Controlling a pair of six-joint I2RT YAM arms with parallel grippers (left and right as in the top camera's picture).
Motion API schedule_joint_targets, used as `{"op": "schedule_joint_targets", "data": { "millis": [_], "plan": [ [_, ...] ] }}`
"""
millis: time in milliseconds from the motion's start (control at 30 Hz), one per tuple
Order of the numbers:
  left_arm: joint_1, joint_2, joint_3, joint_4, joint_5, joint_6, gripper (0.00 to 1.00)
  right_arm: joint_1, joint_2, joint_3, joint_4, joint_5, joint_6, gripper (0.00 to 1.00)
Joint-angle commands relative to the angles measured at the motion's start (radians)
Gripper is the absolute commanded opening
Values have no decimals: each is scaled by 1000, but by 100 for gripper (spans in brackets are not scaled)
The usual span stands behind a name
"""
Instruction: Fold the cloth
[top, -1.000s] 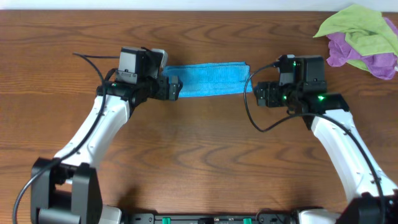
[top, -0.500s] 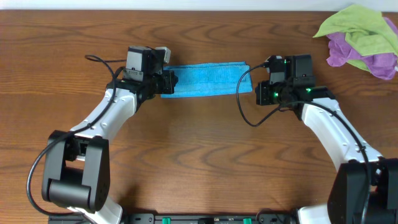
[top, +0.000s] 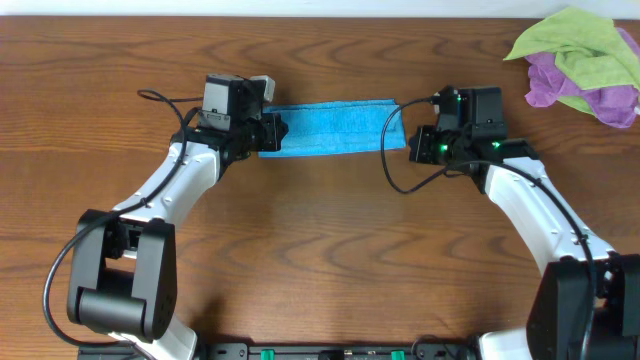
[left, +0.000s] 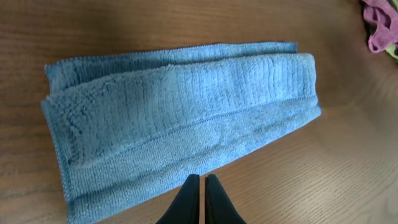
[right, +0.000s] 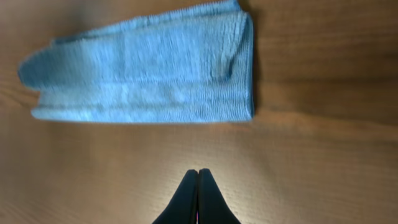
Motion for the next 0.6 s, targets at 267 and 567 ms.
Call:
{"op": "schedule_joint_targets", "data": {
  "millis": [267,567],
  "plan": [
    [2,23,2,28,-72,49,6,67,26,-1,198,34,-121,2],
    [2,119,16,95,-65,55,6,47,84,0,227,7,-134,2]
  ]
}}
